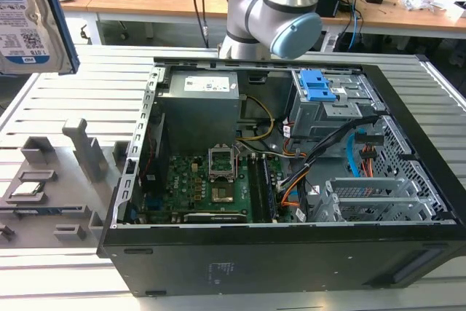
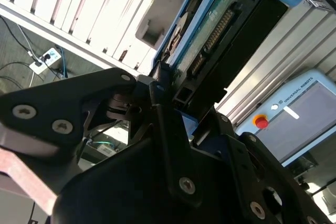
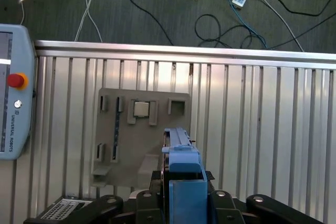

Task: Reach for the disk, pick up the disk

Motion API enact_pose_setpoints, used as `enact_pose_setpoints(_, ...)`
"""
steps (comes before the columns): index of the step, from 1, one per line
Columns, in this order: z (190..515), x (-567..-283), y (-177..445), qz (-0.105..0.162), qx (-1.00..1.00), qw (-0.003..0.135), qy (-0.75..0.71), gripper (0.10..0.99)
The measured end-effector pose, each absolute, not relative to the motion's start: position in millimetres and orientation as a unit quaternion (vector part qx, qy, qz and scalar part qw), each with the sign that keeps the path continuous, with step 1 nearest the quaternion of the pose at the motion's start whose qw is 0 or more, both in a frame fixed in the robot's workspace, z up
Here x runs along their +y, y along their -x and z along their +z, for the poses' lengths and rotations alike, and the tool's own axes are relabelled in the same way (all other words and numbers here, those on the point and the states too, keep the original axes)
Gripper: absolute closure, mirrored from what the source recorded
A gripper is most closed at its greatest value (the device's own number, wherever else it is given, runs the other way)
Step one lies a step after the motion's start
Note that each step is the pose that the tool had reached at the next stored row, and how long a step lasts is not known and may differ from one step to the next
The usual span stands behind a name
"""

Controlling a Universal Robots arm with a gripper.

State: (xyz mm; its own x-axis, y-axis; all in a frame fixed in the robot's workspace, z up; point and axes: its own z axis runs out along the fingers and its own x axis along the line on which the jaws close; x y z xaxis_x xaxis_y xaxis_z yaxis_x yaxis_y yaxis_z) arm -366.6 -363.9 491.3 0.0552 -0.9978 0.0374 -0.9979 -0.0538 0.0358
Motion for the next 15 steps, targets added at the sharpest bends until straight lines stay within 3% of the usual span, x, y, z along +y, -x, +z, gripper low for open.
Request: enact_pose_setpoints(15,491.3,-363.7,295.8,0.001,-0.687,0.026,-0.726,0.718)
